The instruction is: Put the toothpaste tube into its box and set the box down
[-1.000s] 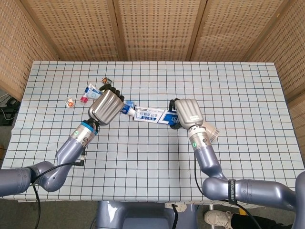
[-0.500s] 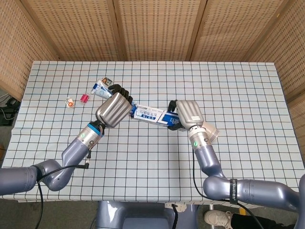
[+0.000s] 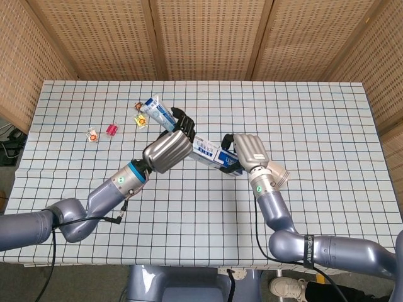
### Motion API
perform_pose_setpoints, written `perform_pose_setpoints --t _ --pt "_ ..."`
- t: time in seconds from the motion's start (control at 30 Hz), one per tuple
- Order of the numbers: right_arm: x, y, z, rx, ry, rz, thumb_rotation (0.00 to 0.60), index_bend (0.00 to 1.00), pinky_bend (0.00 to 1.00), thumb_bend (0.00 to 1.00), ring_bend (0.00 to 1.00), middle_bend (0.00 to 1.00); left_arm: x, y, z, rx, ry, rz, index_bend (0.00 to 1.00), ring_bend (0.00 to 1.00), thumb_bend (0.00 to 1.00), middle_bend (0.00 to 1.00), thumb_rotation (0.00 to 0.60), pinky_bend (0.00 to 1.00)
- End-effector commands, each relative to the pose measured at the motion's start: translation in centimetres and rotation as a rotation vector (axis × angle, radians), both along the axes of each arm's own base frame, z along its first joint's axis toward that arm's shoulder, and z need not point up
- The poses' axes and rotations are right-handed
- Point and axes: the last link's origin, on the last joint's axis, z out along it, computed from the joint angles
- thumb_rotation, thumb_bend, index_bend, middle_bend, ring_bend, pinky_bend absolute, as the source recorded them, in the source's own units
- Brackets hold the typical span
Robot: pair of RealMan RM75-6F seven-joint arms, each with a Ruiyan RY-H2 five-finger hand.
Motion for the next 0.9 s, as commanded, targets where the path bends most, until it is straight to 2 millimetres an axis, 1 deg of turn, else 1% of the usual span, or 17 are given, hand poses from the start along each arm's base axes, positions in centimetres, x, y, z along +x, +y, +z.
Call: perform_pose_setpoints --t 0.03,0.2,0.27,0.37,0.5,0.57,0.67,0.77,0.9 --pt "-0.3 0.0 -0.1 0.006 -0.010 -0.009 0.600 0.72 0.59 0.23 0.52 0.52 0.5 -0.1 0.1 0.010 0.022 -0.030 0.60 0.37 0.57 0.36 0.600 0.32" --pt "-0.7 -0.1 -0.2 0.010 -0.024 -0.022 0.600 0.72 0.59 0.23 0.53 0.52 0.8 -0.1 0.4 0.024 0.009 -0.042 0.45 0.26 0.55 0.24 0.600 0.23" --pt "-0.8 -0.2 -0.2 0.010 -0.033 -0.027 0.600 0.72 0.59 0.23 0.53 0.52 0.9 0.0 0.6 0.029 -0.013 -0.039 0.35 0.18 0.52 0.16 0.600 0.16" --pt "-1.0 -0.3 -0.3 0.011 -0.047 -0.034 0.600 0.72 0.59 0.23 0.52 0.52 1.1 0.0 0.9 0.029 -0.038 -0.042 0.27 0.12 0.49 0.08 0.600 0.11" --pt "-0.9 -0.3 -0.4 0.016 -0.068 -0.037 0.600 0.72 0.59 0.23 0.53 0.52 1.2 0.1 0.9 0.025 -0.038 -0.050 0.22 0.08 0.44 0.04 0.600 0.08" --pt "-0.9 -0.3 -0.6 0.019 -0.078 -0.037 0.600 0.72 0.59 0.23 0.53 0.52 1.3 0.2 0.9 0.024 -0.034 -0.055 0.19 0.04 0.40 0.01 0.600 0.04" --pt "-0.9 -0.3 -0.6 0.017 -0.089 -0.041 0.600 0.72 0.59 0.23 0.53 0.52 1.5 0.1 0.9 0.001 -0.063 -0.062 0.15 0.01 0.36 0.00 0.600 0.01" --pt "-1.1 -0.4 -0.5 0.009 -0.101 -0.050 0.600 0.72 0.59 0.23 0.53 0.52 1.4 0.2 1.1 -0.012 -0.102 -0.057 0.12 0.00 0.31 0.00 0.600 0.00" --pt "-1.3 -0.5 -0.4 0.000 -0.130 -0.063 0.600 0.73 0.59 0.24 0.53 0.52 1.1 0.3 1.6 -0.027 -0.155 -0.029 0.12 0.00 0.31 0.00 0.600 0.00"
